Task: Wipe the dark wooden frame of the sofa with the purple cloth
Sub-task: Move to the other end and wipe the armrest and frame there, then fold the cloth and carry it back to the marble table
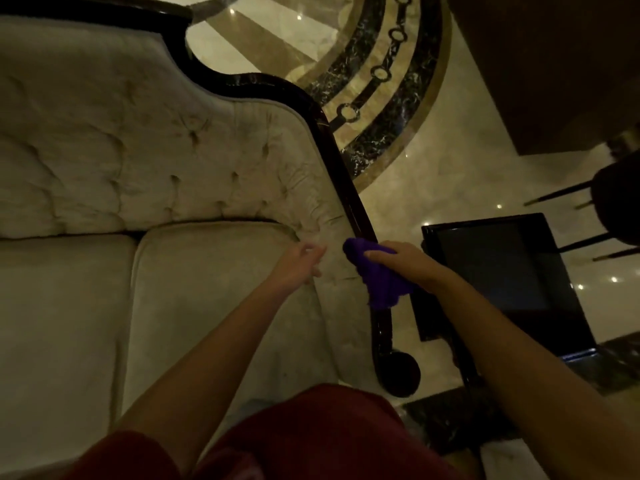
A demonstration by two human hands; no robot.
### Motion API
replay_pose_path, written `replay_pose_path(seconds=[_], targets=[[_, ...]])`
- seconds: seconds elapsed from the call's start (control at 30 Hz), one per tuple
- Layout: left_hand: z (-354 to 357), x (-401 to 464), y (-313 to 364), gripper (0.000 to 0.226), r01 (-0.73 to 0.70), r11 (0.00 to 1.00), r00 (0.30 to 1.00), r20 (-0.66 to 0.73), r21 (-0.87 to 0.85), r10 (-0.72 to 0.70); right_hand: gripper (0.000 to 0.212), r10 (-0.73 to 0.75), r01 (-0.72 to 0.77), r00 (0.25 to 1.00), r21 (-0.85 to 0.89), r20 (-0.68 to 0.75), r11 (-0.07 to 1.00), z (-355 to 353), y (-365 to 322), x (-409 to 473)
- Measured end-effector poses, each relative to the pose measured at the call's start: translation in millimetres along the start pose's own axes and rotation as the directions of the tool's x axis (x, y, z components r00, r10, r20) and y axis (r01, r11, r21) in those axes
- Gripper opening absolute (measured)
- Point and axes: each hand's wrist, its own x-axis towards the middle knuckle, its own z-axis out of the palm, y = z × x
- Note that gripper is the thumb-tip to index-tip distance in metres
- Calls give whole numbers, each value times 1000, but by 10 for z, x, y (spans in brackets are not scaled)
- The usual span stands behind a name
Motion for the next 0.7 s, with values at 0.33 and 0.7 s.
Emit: replay_pose_path(seconds=[0.33, 0.7], targets=[[-254, -1820, -228, 48, -127, 812, 987, -151, -569, 49, 72, -556, 608, 793, -259, 250, 750, 1097, -751, -872], [-204, -3591, -1571, 27, -664, 363, 572, -757, -653, -316, 73, -318, 443, 703, -43, 636, 896, 2602, -899, -1378]])
